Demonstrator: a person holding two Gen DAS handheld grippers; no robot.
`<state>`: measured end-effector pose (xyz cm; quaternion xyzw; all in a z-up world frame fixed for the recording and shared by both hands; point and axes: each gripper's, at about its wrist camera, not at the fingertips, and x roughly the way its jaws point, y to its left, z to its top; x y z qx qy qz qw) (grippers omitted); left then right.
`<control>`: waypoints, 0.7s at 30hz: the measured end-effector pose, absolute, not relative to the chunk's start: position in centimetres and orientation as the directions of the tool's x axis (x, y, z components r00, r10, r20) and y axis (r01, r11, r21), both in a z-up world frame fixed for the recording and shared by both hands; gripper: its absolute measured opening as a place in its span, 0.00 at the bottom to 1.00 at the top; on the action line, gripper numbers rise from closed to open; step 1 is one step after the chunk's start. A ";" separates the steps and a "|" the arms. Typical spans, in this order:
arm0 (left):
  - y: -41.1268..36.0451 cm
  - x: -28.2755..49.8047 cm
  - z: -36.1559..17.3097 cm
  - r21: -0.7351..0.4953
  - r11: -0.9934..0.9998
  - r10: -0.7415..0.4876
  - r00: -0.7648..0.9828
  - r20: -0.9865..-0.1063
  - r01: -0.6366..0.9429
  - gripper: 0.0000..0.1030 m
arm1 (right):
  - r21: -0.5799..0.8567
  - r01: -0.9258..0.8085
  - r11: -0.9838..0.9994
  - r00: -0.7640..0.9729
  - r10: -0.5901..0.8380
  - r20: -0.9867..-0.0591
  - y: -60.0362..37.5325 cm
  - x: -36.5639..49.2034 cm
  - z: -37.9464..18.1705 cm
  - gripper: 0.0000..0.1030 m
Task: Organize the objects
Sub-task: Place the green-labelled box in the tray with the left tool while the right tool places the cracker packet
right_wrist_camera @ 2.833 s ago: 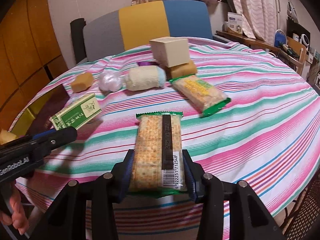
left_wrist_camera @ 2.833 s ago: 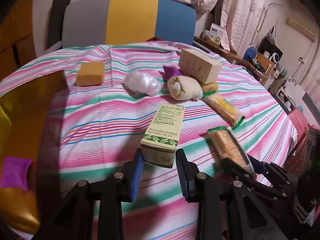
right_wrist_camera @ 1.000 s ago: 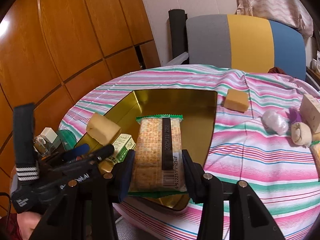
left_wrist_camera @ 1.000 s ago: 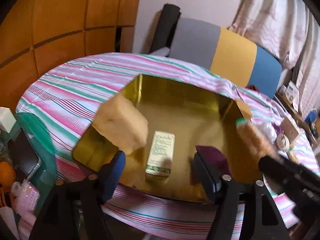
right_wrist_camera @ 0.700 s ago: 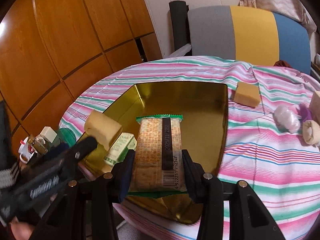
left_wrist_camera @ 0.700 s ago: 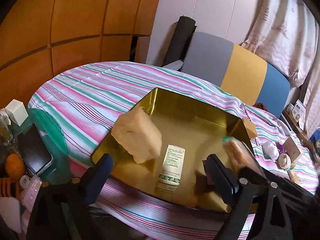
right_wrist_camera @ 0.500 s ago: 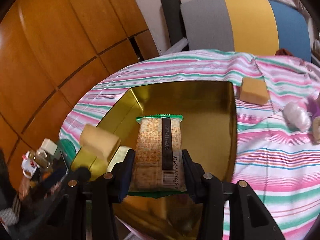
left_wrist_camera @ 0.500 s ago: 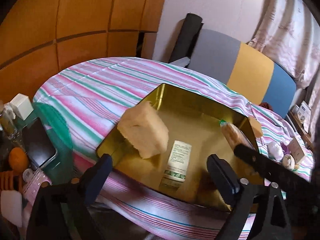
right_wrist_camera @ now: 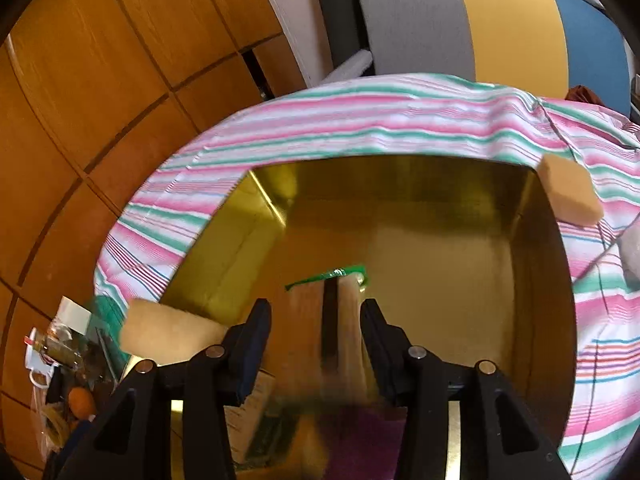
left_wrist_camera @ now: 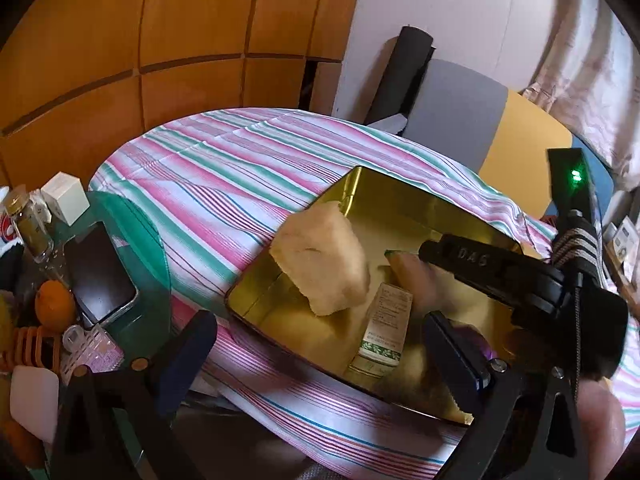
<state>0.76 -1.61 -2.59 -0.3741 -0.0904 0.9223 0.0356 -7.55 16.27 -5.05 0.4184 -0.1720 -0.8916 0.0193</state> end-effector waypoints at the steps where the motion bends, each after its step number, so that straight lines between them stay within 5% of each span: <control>1: -1.8 0.7 -2.6 -0.202 -0.979 0.137 -0.718 -0.683 0.005 1.00 | 0.322 -0.101 -0.941 -0.663 -0.177 -0.727 16.3 -7.4 -4.7 0.47; 21: 0.7 1.9 -2.7 -0.199 -0.977 0.195 -0.702 -0.685 -0.077 1.00 | 0.230 -0.138 -0.963 -0.769 -0.042 -0.638 20.6 1.7 -1.2 0.48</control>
